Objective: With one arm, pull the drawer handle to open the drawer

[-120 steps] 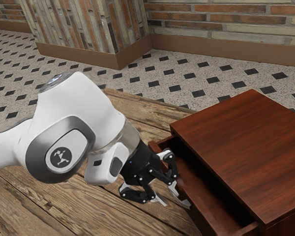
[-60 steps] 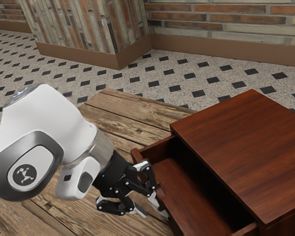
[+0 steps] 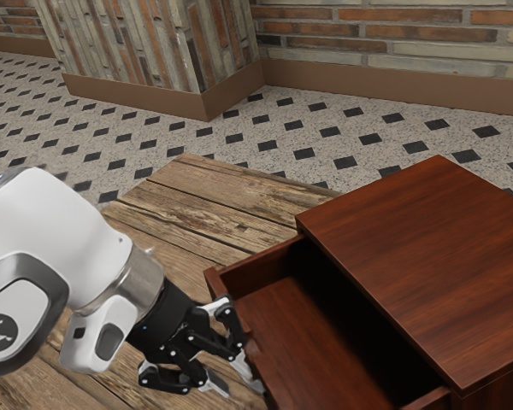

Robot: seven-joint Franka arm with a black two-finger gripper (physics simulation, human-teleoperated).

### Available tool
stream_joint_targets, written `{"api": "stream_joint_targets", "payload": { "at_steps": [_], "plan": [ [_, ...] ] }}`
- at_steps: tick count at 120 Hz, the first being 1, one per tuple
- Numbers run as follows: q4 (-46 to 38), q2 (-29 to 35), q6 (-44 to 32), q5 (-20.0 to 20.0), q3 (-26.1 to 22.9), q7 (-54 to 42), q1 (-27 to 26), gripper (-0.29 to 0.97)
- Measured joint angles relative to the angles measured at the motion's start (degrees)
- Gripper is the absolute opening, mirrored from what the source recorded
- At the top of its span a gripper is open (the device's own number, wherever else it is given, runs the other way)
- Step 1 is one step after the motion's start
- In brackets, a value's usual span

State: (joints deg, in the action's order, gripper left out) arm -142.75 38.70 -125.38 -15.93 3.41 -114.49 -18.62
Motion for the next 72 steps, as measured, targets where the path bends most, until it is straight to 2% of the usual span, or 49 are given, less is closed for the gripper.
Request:
{"api": "stream_joint_targets", "payload": {
  "at_steps": [18,72],
  "plan": [
    [-0.9,1.3,0.1,1.0,1.7,-0.1,-1.1,0.12],
    [-2.0,3.5,0.4,1.5,1.9,-0.1,-1.1,0.15]
  ]
}}
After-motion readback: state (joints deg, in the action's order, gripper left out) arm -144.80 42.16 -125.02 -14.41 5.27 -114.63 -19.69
